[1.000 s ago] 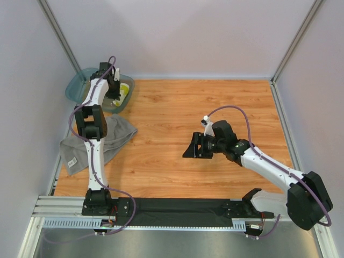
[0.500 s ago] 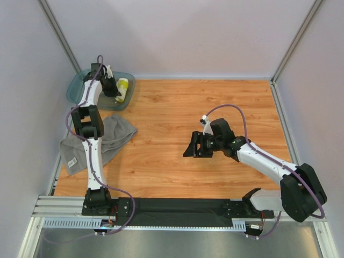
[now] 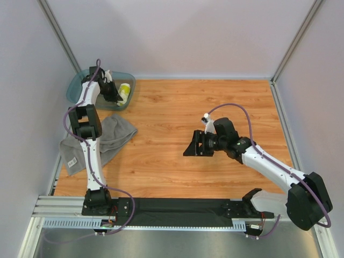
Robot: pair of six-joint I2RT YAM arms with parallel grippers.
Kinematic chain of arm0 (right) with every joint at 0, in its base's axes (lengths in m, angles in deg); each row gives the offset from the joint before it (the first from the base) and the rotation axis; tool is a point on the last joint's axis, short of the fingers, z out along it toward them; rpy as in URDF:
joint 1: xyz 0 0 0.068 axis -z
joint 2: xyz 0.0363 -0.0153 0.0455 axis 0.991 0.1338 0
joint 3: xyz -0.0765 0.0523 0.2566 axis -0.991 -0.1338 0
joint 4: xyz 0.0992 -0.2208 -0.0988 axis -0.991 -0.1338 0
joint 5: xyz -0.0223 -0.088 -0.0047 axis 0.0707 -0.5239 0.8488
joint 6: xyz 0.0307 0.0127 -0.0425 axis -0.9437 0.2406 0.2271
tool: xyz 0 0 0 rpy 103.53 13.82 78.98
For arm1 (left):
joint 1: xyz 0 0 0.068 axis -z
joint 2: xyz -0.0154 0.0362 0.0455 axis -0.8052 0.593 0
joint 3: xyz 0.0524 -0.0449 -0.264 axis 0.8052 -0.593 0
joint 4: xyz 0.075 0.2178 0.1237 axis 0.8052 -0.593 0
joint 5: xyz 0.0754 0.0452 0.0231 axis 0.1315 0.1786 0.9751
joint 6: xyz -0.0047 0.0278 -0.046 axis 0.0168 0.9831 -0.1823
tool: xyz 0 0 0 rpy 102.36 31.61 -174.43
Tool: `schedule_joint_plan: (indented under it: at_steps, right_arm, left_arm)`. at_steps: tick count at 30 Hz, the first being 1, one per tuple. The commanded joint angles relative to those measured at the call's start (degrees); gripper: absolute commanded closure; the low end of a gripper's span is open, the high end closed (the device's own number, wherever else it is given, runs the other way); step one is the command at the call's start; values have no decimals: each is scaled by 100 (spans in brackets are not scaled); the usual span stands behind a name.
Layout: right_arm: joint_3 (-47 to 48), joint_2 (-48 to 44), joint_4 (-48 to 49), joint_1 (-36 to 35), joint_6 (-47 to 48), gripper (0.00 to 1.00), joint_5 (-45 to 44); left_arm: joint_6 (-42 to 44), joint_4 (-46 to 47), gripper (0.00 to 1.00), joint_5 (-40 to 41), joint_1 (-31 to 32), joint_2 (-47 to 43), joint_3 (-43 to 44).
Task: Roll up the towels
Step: Place the rolled towel into the container
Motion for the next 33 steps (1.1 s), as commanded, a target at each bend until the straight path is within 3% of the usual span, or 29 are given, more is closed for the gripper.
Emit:
schedule_joint_plan:
  at_steps: [1,3,6,7,10,18,28,33]
  right_arm:
    - [-1,-219,-140,19,20,31,107]
    - [8,-246,-192,19,38,31,99]
    - [-10,-325,-228,19,47,30,90]
    - [-18,-343,-245,19,47,30,90]
    - [-89,-378,-210,10,-14,30,90]
    - [-150,-580,-254,-7,-111,30,28]
    - [-124,-1028,-641,-51,-120,30,-200]
    - [-150,-1186,-746,-95,-164,30,-306]
  left_arm:
    - [223,-482,100,-89,-12,-268,-1]
    - [249,-535,98,-98,-12,-268,17]
    - [319,-823,84,-80,-12,-241,174]
    - [346,-903,73,-124,-12,-224,227]
    - [434,-1097,56,-151,-12,-232,298]
    - [434,-1168,48,-98,-12,-610,79]
    - [249,-1036,20,-221,-12,-1006,-159]
    - [276,-1063,17,-28,-12,-1172,-211]
